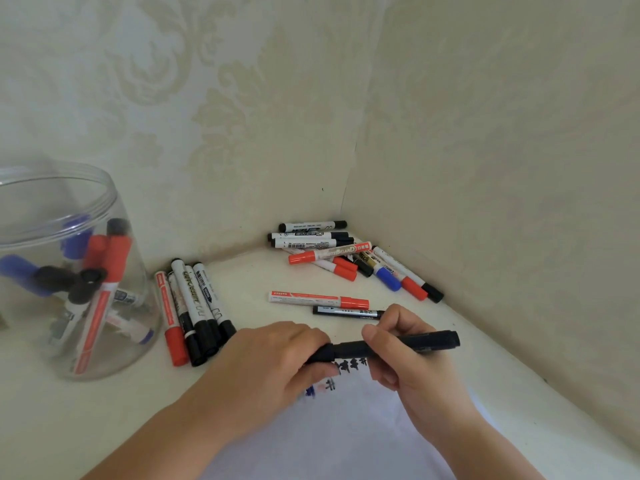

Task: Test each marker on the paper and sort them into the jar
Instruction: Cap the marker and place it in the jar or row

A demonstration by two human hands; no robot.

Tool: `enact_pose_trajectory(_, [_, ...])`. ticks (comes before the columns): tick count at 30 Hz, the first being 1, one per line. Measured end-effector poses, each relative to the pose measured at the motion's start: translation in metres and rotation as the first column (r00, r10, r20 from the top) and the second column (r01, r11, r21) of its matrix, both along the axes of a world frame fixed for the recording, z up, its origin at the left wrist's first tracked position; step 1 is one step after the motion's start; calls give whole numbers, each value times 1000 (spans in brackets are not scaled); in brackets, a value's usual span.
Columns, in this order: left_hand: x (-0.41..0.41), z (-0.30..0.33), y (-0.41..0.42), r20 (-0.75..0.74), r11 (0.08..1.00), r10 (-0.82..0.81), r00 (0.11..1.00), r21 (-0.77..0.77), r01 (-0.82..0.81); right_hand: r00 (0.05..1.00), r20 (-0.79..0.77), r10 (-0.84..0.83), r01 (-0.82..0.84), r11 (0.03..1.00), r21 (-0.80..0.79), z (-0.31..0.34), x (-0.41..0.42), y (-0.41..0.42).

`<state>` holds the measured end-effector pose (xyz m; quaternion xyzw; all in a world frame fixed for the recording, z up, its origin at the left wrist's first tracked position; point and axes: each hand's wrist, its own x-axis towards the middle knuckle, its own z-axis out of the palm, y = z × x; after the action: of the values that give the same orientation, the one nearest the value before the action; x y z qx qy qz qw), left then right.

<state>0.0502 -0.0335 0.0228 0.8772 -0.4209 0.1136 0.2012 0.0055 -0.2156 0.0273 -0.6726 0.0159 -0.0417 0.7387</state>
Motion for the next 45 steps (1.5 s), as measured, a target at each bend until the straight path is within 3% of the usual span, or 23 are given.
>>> enact_pose_trajectory(3, [-6, 4, -1, 32, 1000, 1, 999, 6, -1, 998, -16, 58, -56, 992, 116, -1, 0, -1])
enact_pose_trajectory(9, [-13, 4, -7, 172, 992, -7, 985, 125, -15, 995, -77, 67, -56, 990, 131, 0, -3, 6])
enact_pose_trajectory(12, [-15, 7, -10, 59, 991, -42, 997, 128, 34, 997, -66, 42, -32, 987, 156, 3, -4, 10])
enact_pose_trajectory(18, [-16, 7, -16, -5, 999, -47, 999, 6, 48, 1000, -13, -19, 21, 986, 163, 13, -5, 13])
enact_pose_trajectory(22, [-18, 26, -8, -65, 979, -33, 997, -203, 19, 985, 13, 171, -172, 983, 72, 24, -6, 10])
enact_pose_trajectory(25, [-14, 59, 19, -40, 888, 43, 998, -456, -57, 977, -14, 215, -215, 977, 7, 34, -2, 3])
enact_pose_trajectory(28, [-15, 89, 71, 7, 661, 274, 962, -728, -183, 992, -110, 67, -85, 982, -171, 37, 7, -3])
enact_pose_trajectory(30, [-19, 103, 106, 57, 524, 433, 900, -828, -200, 980, -200, 4, -59, 962, -267, 33, 18, 0])
enact_pose_trajectory(33, [-24, 114, 143, 134, 441, 600, 789, -878, -186, 970, -243, -30, -99, 860, -501, 25, 34, 15])
enact_pose_trajectory(36, [-27, 117, 159, 157, 496, 714, 683, -802, -334, 999, -47, -25, -22, 603, -797, 22, 50, 30])
enact_pose_trajectory(38, [-25, 118, 163, 259, 570, 781, 569, -667, -480, 1000, 27, 2, 24, 448, -894, 23, 60, 39])
enact_pose_trajectory(40, [-22, 121, 164, 360, 633, 772, 523, -507, -585, 999, 40, 0, 37, 388, -921, 20, 69, 45])
enact_pose_trajectory(42, [-16, 121, 160, 410, 678, 733, 542, -375, -633, 999, 40, -1, 38, 375, -926, 15, 76, 47])
enact_pose_trajectory(45, [-8, 118, 149, 339, 687, 723, 602, -264, -677, 1000, 18, 10, 13, 371, -928, 7, 79, 47])
